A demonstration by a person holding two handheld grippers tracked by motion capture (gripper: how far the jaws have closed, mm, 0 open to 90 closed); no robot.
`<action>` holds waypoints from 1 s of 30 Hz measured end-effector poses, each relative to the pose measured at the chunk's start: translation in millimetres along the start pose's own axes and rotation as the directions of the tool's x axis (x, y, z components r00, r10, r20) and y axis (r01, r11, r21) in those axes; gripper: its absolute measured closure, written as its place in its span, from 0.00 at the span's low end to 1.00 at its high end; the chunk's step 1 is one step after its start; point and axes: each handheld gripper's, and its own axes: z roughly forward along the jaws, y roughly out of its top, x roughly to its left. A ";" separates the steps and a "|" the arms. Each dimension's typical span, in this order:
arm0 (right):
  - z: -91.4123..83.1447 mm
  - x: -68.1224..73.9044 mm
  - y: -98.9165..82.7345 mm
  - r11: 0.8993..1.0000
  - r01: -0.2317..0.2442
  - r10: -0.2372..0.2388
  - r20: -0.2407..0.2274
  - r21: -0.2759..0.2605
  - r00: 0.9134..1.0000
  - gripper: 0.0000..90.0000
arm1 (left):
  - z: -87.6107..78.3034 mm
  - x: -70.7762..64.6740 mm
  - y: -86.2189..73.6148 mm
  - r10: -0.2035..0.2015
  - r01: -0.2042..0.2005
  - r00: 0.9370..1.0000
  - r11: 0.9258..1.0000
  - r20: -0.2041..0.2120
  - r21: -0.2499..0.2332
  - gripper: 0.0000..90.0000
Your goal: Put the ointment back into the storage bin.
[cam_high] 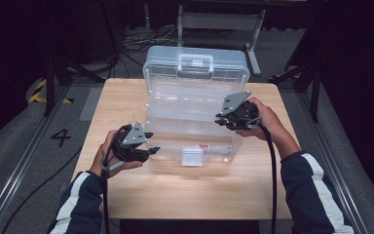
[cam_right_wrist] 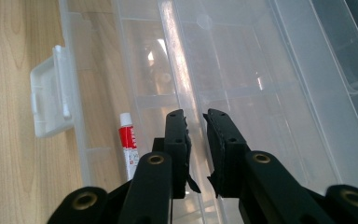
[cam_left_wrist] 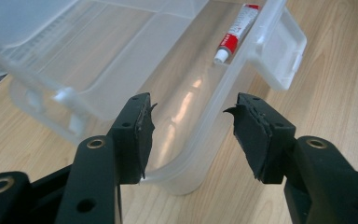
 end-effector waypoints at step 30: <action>1.0 6.4 -1.6 1.000 0.004 -0.004 0.012 -0.003 1.000 0.87 | -10.5 91.0 22.6 -0.274 0.240 0.956 0.937 -0.106 -0.256 1.00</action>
